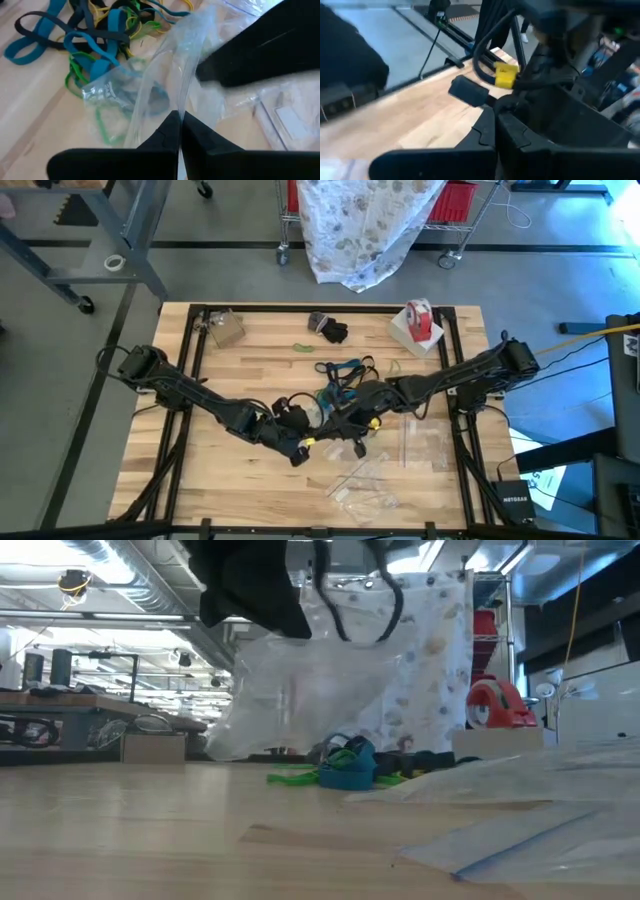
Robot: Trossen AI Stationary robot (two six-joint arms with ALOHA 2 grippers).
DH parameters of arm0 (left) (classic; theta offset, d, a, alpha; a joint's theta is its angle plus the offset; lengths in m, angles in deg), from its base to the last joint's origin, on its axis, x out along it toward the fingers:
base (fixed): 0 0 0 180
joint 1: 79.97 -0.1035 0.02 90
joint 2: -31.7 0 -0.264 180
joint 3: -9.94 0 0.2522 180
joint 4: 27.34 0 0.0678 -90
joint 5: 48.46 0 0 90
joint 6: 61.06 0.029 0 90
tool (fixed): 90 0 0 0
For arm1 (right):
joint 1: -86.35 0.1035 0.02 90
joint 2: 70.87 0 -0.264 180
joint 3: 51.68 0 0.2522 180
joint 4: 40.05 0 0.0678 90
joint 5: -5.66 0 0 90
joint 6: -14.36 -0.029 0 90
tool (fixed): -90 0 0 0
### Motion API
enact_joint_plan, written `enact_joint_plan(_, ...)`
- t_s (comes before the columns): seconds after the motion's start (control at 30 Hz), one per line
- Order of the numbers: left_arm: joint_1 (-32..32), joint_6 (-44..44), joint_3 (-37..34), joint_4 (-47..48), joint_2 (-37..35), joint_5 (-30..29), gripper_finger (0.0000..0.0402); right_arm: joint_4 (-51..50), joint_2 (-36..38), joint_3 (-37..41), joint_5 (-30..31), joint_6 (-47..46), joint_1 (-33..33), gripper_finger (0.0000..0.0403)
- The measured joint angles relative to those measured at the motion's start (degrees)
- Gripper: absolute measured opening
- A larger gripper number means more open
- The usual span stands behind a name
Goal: Sort rubber bands
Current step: Put the black rubber band into the transparent zip bag
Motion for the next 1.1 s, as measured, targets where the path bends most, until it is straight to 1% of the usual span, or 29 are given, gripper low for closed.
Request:
enact_joint_plan(0.13, -0.01, 0.42, 0.02, -0.50, 0.00, 0.70, 0.0000, -1.20, -1.25, 0.04, 0.02, 7.99, 0.00, 0.0001)
enact_joint_plan(0.27, 0.00, 1.38, 0.11, -2.24, 0.00, 2.88, 0.0000, -1.53, -1.32, 0.02, 0.88, 11.90, 0.00, 0.0001)
enact_joint_plan(0.43, 0.35, 0.86, 0.09, -2.54, 0.00, 3.04, 0.0000, -8.88, -1.30, 0.00, 2.29, 12.10, 0.00, 0.0001)
enact_joint_plan(0.57, 0.35, -0.03, 0.09, -2.49, 0.00, 3.04, 0.0000, -14.67, -1.79, 0.03, 5.38, 11.45, 0.00, 0.0001)
enact_joint_plan(0.7, 0.33, -1.34, 0.09, -2.48, 0.00, 2.54, 0.0000, -16.46, -3.00, 0.22, 5.71, 8.03, 0.02, 0.0001)
enact_joint_plan(0.8, 0.20, -5.44, 0.09, -1.92, 0.00, -0.08, 0.0000, -17.63, -4.73, 0.26, 5.83, 3.96, 0.07, 0.0001)
enact_joint_plan(0.9, 0.17, -6.27, 0.09, -2.93, 0.00, -1.43, 0.0000, -17.85, -6.73, 0.27, 6.75, -1.27, 0.00, 0.0001)
enact_joint_plan(1.03, 0.17, -6.08, 0.07, -3.66, 0.00, -1.56, 0.0000, -16.97, -8.46, 0.31, 11.94, -9.86, 0.00, 0.0001)
enact_joint_plan(1.1, 0.25, -5.98, 0.07, -4.41, 0.00, -1.57, 0.0000, -15.16, -8.89, 0.12, 15.86, -15.23, 0.06, 0.0001)
